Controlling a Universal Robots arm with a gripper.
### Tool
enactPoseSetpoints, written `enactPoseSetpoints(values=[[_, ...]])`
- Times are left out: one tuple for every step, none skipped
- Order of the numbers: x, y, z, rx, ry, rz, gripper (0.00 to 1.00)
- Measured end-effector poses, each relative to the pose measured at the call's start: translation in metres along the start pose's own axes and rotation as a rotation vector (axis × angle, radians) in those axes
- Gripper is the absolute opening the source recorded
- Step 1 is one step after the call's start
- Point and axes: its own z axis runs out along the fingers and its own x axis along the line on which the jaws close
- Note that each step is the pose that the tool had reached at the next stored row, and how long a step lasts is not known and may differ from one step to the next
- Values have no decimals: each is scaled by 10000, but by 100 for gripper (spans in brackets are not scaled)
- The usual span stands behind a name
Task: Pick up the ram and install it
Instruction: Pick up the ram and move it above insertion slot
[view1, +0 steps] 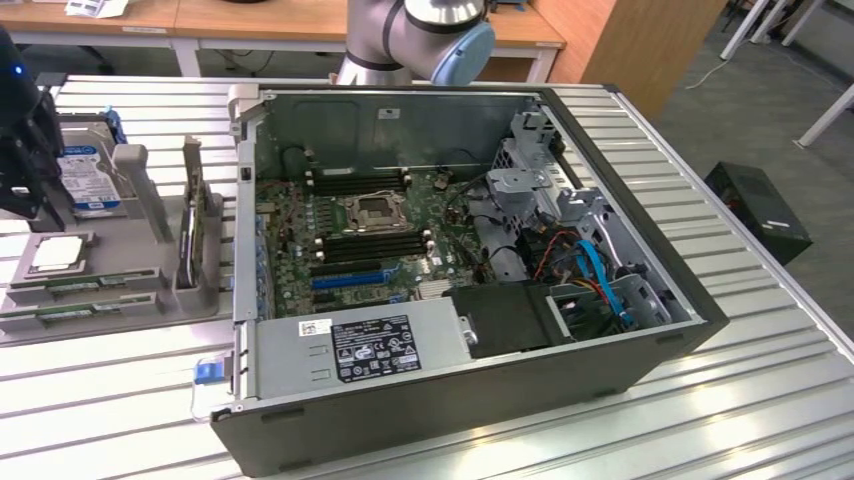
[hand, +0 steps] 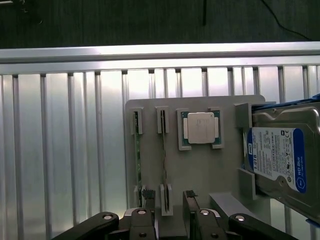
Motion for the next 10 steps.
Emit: enactPoseSetpoints(values=[[0, 0, 10, -1, 1, 0, 36], [1, 0, 22, -1, 1, 0, 36], [1, -1, 32, -2, 2, 0, 36], [2, -1, 44, -1, 1, 0, 36], [2, -1, 55, -1, 1, 0, 36], [2, -2, 66, -1, 1, 0, 36], [3, -2, 78, -2, 1, 0, 36], [3, -2, 88, -2, 2, 1, 36], [4, -2, 100, -2, 2, 1, 36], [4, -3, 113, -1, 1, 1, 36]])
